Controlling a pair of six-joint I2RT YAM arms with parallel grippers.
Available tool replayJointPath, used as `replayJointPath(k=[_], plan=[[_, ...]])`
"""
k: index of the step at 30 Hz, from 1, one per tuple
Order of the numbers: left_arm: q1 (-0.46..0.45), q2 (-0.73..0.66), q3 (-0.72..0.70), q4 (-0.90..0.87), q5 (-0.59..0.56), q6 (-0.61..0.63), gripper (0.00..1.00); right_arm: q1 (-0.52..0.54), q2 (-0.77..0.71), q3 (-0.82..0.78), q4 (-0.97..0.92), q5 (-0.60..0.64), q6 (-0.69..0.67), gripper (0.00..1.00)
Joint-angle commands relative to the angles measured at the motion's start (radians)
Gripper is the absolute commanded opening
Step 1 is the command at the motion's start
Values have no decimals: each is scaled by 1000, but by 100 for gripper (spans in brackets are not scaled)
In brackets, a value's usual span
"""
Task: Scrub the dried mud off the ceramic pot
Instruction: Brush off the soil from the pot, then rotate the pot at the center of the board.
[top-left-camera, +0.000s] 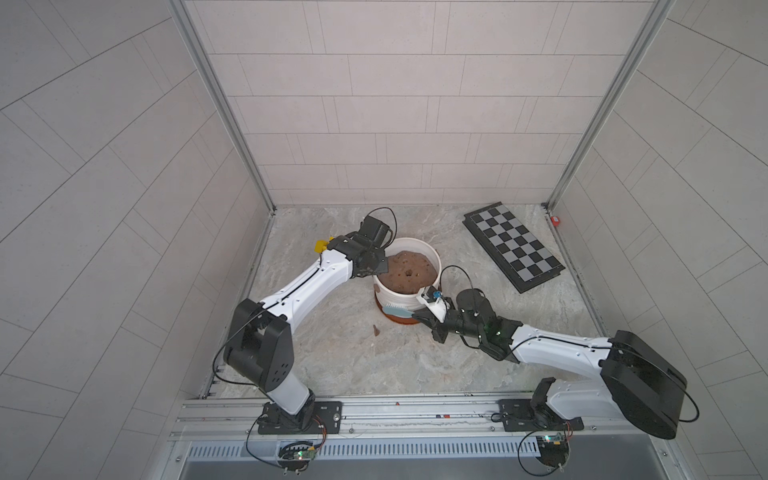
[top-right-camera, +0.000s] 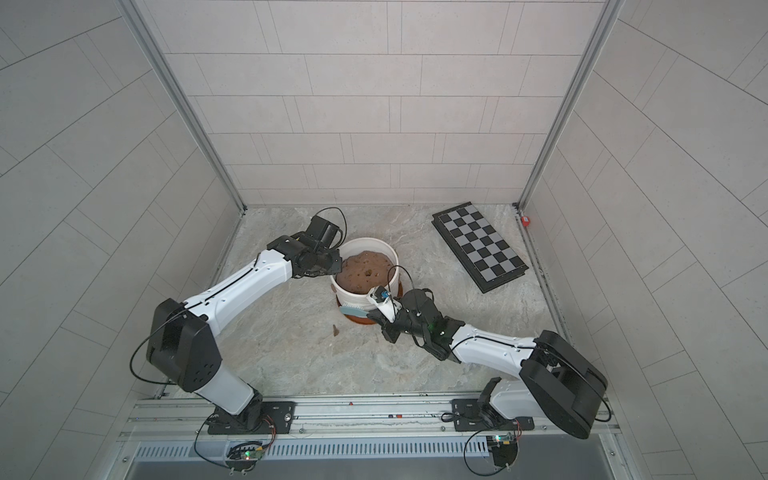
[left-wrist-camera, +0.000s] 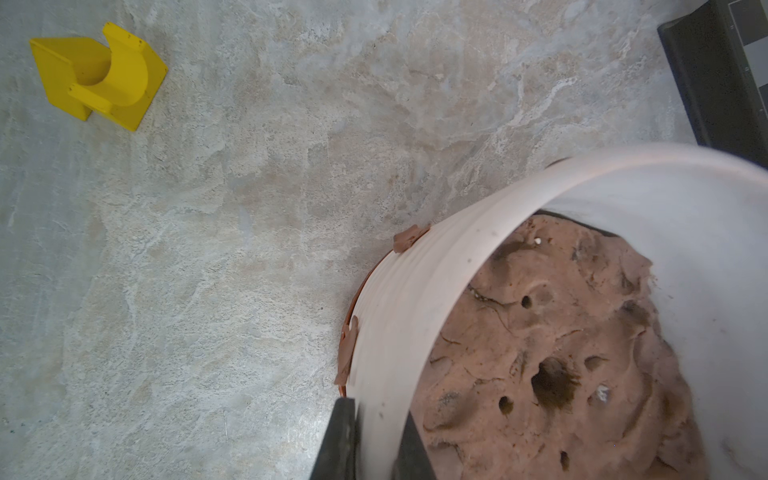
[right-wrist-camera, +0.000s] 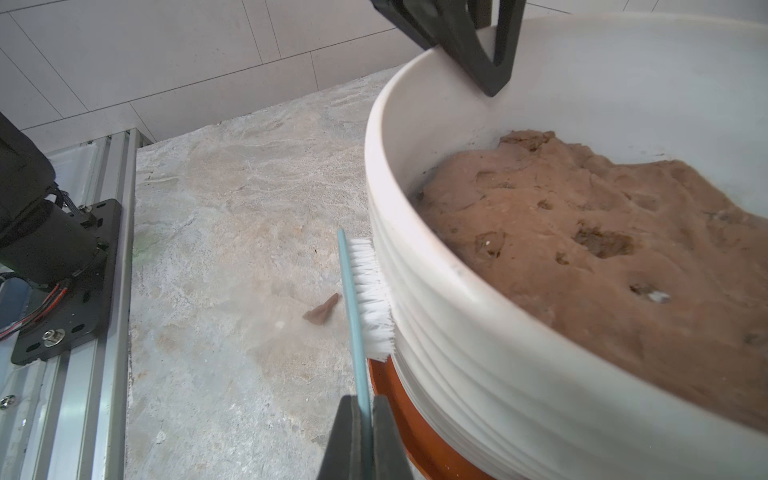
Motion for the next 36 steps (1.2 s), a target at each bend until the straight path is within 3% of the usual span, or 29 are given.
replayJointPath(k=[1,9,12,15,23,36], plan=[[-5,-2,-1,5,112,12,0,-14,35,-2,73,129,9,0],[-5,-6,-7,14,131,16,0,-8,103,-32,135,83,45,0],[-4,-2,-6,31,158,31,0,28,78,-51,143,13,-9,0],[-3,4,0,43,178,58,0,90,28,-89,182,21,-81,0],[-2,43,63,8,191,197,0,223,-55,-129,194,165,-311,0],[30,104,173,-81,229,376,0,369,-169,-123,112,382,-550,0]])
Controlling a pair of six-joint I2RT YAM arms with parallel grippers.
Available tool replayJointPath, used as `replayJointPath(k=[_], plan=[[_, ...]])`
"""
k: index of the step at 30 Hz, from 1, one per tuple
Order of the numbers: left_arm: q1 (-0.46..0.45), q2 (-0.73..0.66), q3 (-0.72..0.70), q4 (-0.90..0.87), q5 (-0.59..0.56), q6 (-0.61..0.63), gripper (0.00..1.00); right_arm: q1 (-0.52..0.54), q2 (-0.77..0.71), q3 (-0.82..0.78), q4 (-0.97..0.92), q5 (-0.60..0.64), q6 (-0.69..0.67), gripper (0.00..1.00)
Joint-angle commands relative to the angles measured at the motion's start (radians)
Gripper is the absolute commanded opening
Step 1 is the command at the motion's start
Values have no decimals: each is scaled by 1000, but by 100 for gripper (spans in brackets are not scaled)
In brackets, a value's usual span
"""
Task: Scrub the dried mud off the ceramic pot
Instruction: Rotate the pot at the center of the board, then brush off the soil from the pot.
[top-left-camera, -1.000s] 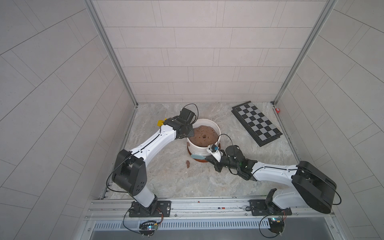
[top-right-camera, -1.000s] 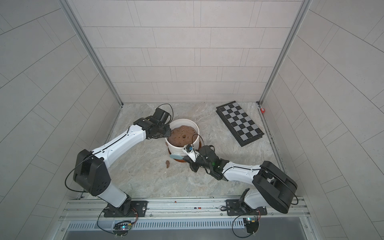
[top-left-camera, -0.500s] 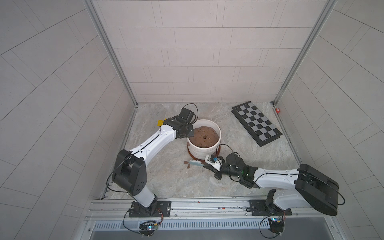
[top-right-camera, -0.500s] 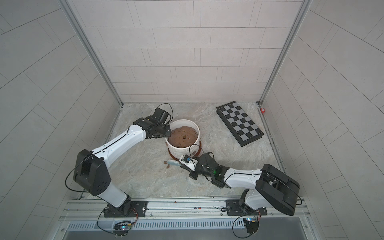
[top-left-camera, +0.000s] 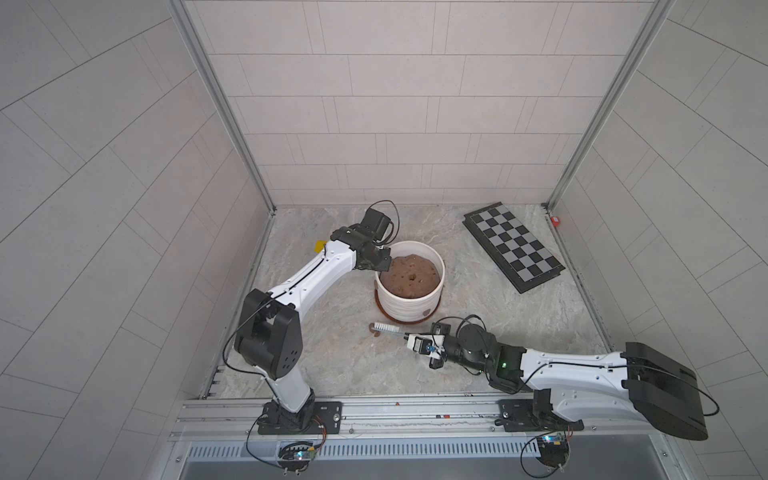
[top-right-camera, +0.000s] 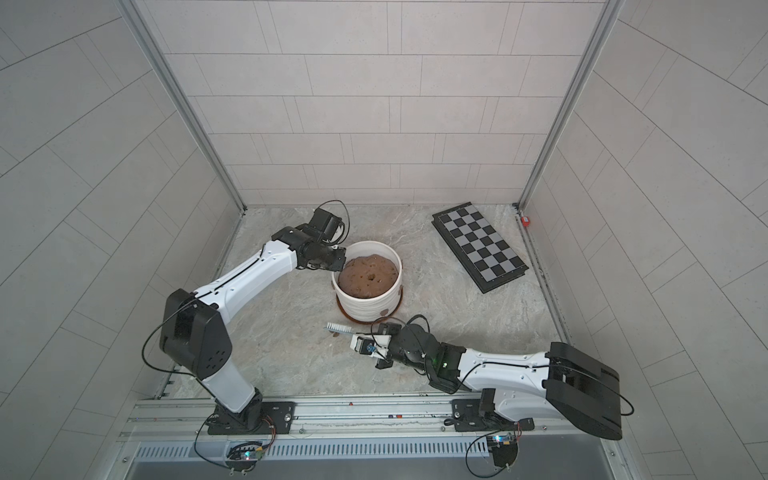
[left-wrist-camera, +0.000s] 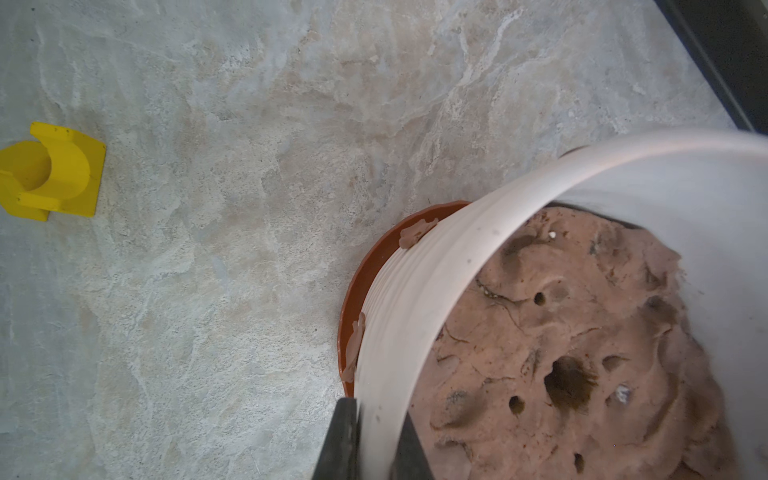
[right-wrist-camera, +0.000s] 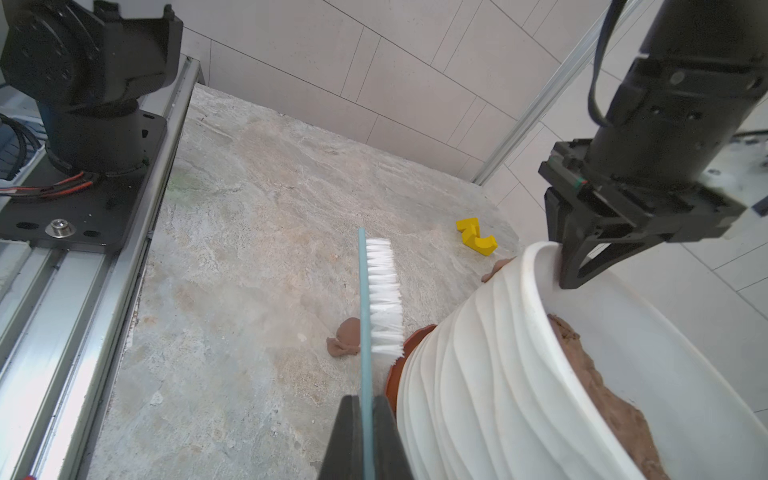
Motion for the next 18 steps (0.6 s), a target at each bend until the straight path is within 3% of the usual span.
replayJointPath(k=[1,6,18], plan=[[7,12,51,-20,132,78,0,58,-13,1,-30,139,-137,0],[25,26,79,-32,171,105,0,129,-9,-4,32,260,-279,0],[40,78,159,-84,232,221,0,160,-45,26,-28,298,-350,0]])
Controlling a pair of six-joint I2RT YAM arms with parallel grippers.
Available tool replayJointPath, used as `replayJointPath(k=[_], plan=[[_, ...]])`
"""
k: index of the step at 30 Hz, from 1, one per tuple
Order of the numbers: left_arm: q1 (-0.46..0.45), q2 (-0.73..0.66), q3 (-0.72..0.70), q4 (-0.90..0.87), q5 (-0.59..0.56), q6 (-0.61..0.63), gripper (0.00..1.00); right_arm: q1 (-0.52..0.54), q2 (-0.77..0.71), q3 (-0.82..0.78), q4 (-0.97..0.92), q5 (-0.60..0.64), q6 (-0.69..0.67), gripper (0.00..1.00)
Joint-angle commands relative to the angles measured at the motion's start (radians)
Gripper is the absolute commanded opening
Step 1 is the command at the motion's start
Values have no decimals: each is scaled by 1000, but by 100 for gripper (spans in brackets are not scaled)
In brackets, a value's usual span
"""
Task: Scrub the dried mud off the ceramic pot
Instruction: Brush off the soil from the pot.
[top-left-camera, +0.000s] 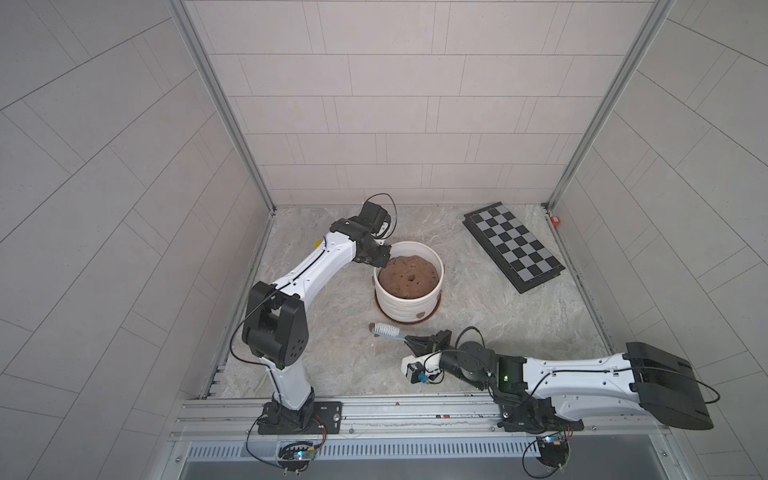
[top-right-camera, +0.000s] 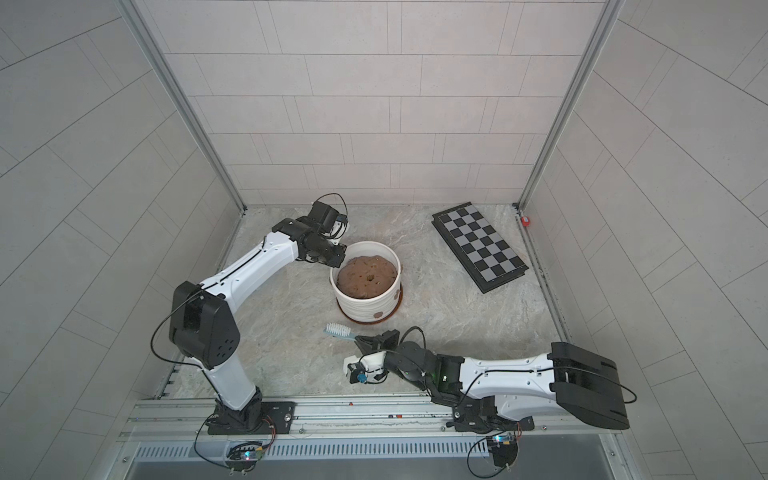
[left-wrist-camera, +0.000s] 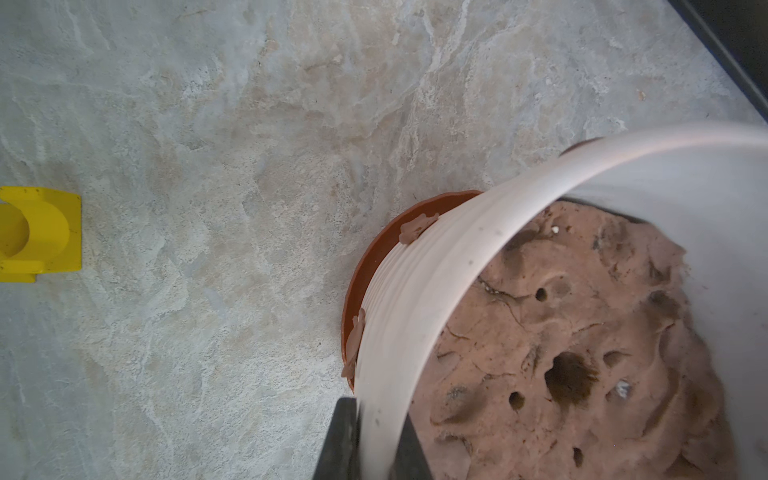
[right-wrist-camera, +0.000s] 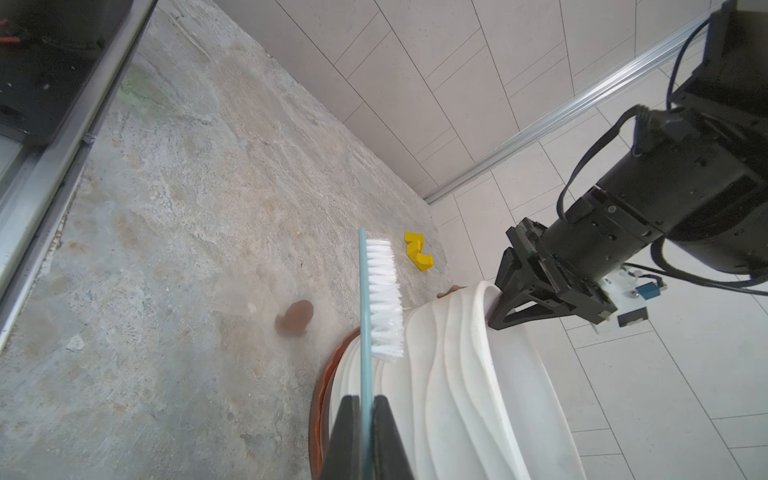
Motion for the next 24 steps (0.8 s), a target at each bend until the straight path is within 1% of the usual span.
replayJointPath(k=[1,5,9,13,15,17,21,24], plan=[[-1,14,71,-31,140,59,0,7,-26,22,-18,27,-25,0],[4,25,104,-50,138,79,3,6,-42,24,-35,34,2,0],[5,26,121,-57,142,80,11,1,-57,29,-63,29,28,0],[5,19,139,-71,139,67,25,-12,-75,34,-96,9,53,0],[6,10,150,-79,130,55,38,-21,-86,38,-116,-8,73,0],[4,-2,162,-89,128,42,46,-30,-101,38,-135,-22,96,0],[5,-26,187,-120,109,-14,58,-46,-124,31,-152,-39,127,0],[6,-52,197,-167,72,-116,62,-56,-133,31,-173,-49,148,0]])
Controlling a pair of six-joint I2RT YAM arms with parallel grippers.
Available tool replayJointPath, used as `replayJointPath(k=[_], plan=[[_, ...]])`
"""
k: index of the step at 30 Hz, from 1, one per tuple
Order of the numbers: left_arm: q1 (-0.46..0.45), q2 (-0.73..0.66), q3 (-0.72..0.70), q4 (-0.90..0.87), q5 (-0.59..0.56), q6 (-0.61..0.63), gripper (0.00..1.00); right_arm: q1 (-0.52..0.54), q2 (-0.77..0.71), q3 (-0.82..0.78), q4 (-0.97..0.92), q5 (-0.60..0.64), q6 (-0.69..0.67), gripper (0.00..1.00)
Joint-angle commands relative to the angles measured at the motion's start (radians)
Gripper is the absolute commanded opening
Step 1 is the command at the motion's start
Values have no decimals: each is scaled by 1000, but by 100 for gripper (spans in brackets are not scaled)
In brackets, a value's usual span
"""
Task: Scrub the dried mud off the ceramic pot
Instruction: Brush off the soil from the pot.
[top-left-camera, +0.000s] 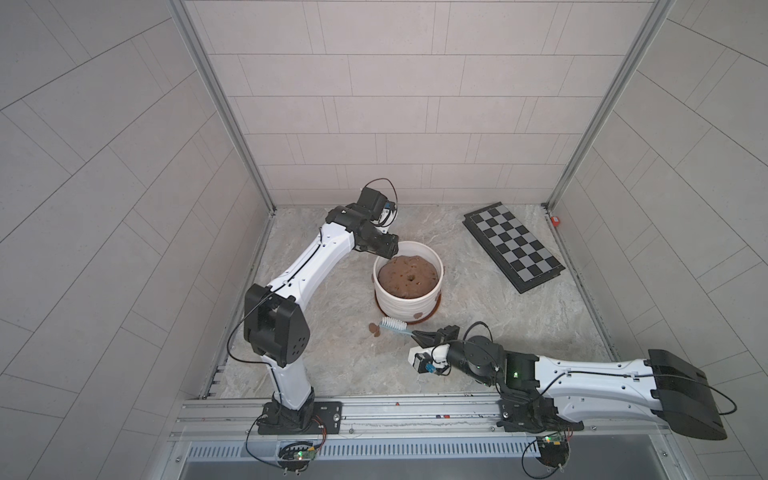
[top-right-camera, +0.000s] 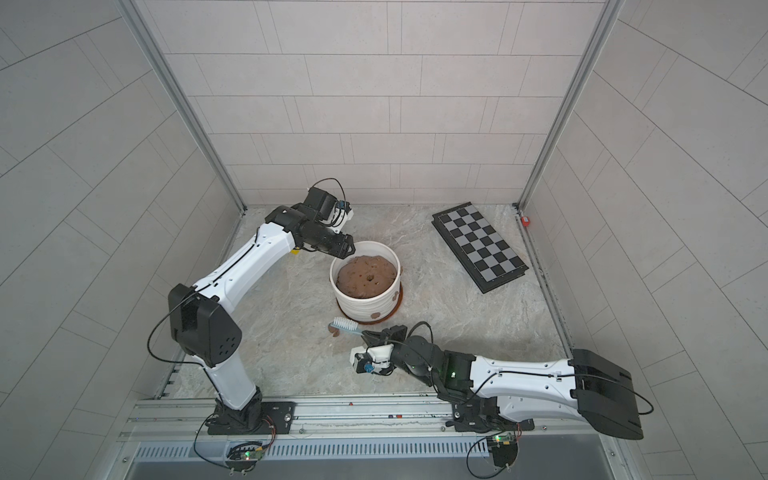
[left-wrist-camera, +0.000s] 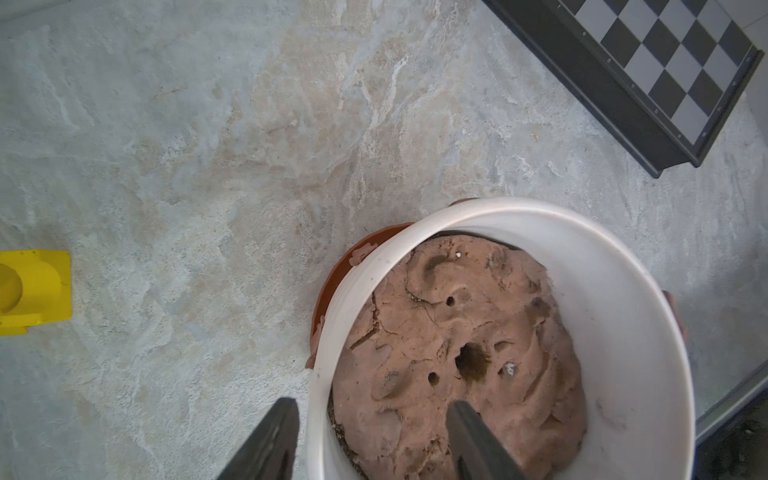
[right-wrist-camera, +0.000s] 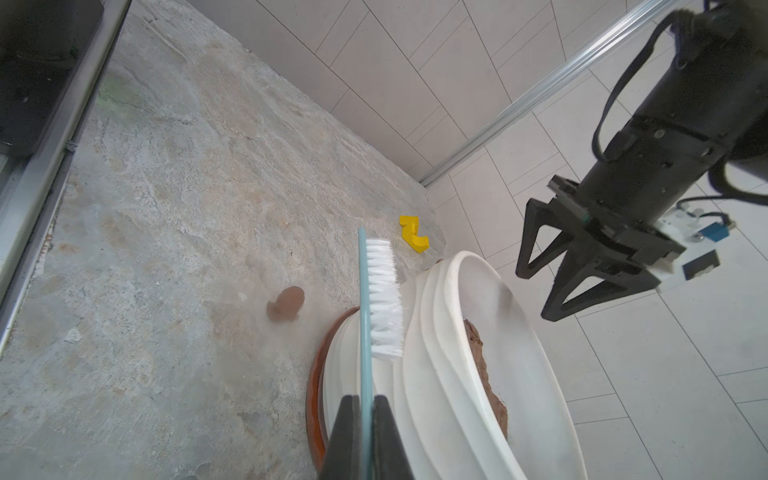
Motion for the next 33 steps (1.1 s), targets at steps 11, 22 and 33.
replayJointPath(k=[11,22,33], plan=[[-89,-344,-283,72,-129,-504,72,-62,-52,17,-89,-112,174,0],[-272,-360,-387,56,-386,-883,72,-103,-138,21,-174,-196,260,0],[-358,-249,-357,-43,-486,-1031,64,-178,-187,11,-224,-273,339,0]])
